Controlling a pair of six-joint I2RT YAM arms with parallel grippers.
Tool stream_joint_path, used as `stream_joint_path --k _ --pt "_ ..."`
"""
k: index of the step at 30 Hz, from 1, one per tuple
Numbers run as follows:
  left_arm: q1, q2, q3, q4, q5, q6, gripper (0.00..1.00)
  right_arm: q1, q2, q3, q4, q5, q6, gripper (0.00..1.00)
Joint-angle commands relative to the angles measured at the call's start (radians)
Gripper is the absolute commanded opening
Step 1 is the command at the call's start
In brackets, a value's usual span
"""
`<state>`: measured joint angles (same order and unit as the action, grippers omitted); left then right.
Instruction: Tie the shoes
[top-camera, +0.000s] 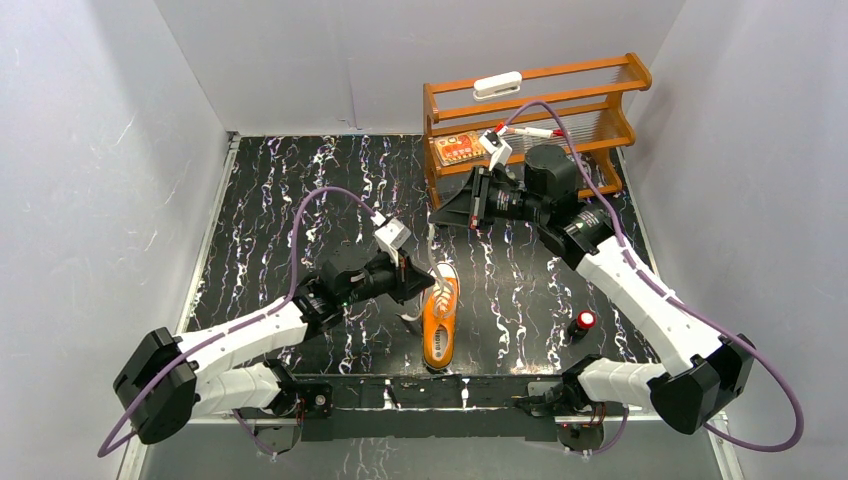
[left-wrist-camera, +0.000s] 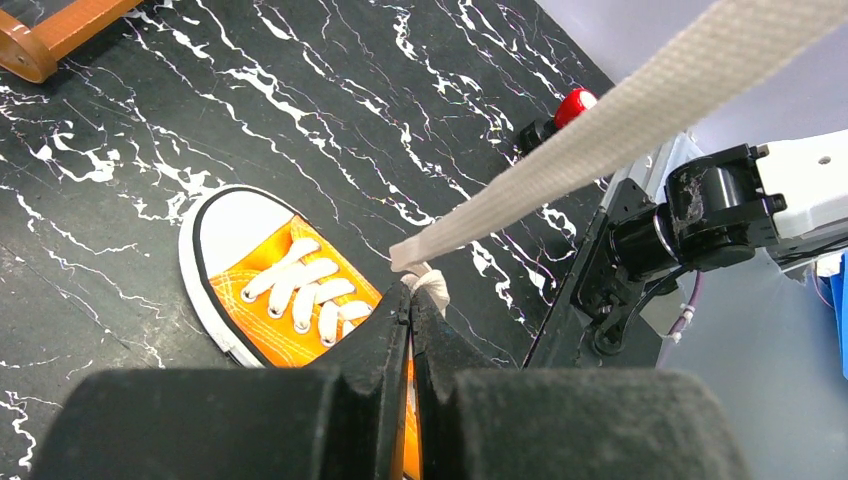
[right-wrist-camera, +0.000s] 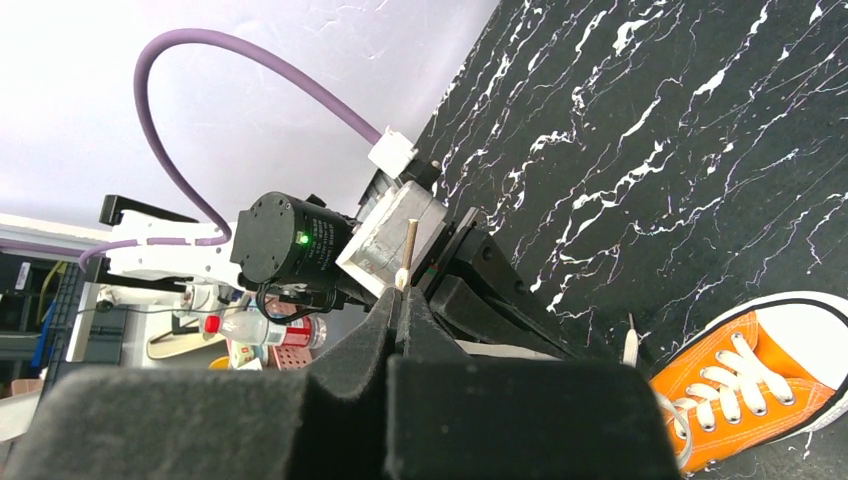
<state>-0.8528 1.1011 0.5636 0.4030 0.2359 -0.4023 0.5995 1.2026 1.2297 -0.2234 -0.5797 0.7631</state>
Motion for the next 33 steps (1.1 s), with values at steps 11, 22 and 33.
stream_joint_path --k 11,22,33 --pt "0.009 0.031 0.005 0.134 0.024 0.005 0.0 -0.004 -0.034 0.006 0.056 -0.026 0.026 0.0" --pt "0.008 0.063 0.008 0.188 0.03 -0.007 0.0 -0.004 -0.017 0.016 0.053 -0.045 0.016 0.0" --pt "0.008 0.085 0.005 0.234 0.031 -0.029 0.08 -0.01 -0.01 0.022 0.052 -0.055 0.012 0.0"
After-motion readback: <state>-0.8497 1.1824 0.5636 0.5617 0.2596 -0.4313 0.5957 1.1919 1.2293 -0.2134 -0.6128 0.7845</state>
